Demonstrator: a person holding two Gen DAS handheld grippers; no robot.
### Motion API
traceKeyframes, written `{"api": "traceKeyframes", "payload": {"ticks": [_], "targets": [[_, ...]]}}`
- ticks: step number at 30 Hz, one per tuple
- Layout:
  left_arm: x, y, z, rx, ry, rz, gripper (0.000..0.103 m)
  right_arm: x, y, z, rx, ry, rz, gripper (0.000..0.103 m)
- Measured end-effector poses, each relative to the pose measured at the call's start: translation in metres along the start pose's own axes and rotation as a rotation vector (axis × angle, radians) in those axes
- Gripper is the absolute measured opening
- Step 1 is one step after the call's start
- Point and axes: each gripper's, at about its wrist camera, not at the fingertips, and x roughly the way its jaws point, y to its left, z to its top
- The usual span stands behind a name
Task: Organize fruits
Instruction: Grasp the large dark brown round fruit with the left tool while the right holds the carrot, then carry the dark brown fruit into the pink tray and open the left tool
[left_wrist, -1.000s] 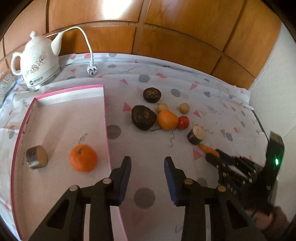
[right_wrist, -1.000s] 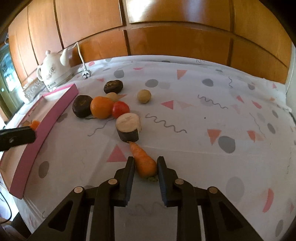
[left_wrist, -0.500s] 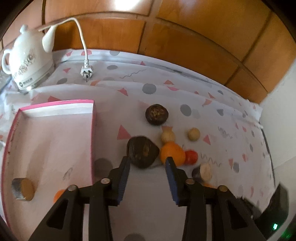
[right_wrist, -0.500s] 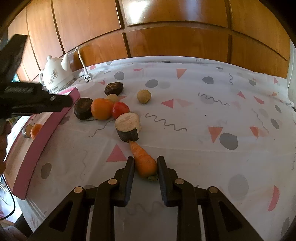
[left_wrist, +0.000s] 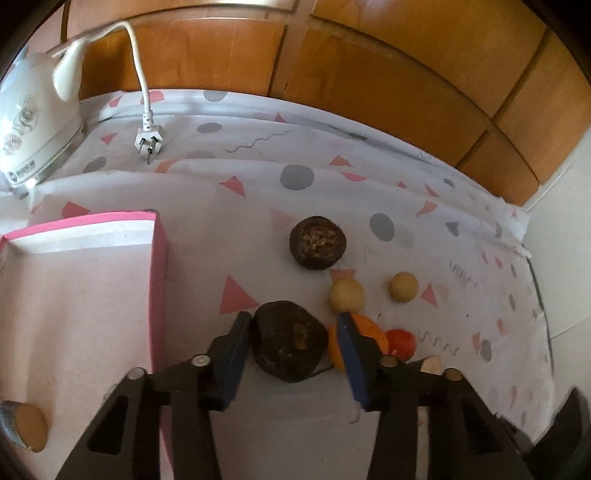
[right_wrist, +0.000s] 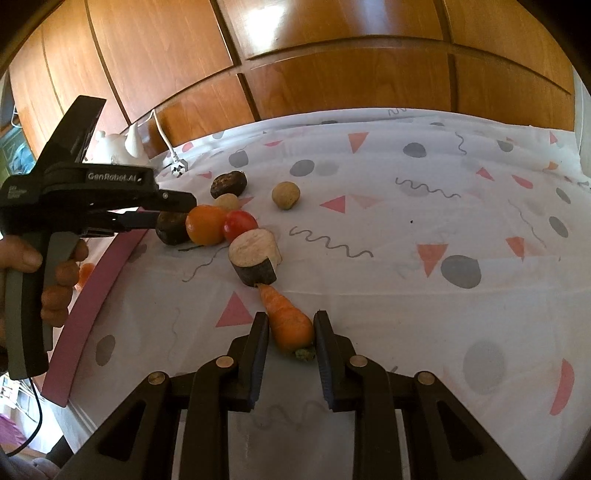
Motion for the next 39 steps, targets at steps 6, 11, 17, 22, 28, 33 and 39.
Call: {"api": "traceKeyframes", "payload": {"ticks": [6, 11, 17, 22, 28, 33, 39], "targets": [[-0.003, -0.003, -0.011, 0.094, 0.032, -0.04, 0.04, 0.0, 0.0, 0.0, 0.003, -0.001, 0.003, 0.025], [0.004, -0.011, -0.01, 0.206, 0.102, -0.047, 0.058, 0.0, -0.001, -0.001, 0.005, -0.002, 0.006, 0.025], [0.009, -0.015, -0.006, 0.204, 0.075, -0.039, 0.072, 0.0, -0.002, -0.001, 0.011, -0.003, 0.013, 0.025], [0.006, -0.019, -0.005, 0.222, 0.041, -0.039, 0.044, 0.001, -0.003, -0.001, 0.01, -0.002, 0.012, 0.025], [0.004, -0.012, -0.011, 0.179, 0.046, -0.044, 0.043, 0.002, 0.002, -0.001, -0.01, 0.0, -0.014, 0.025], [-0.016, -0.013, -0.03, 0.141, -0.008, -0.047, 0.042, 0.002, 0.006, -0.001, -0.023, 0.001, -0.035, 0.025], [-0.046, -0.014, -0.057, 0.138, -0.053, -0.056, 0.042, 0.003, 0.01, 0.0, -0.049, 0.005, -0.068, 0.025]]}}
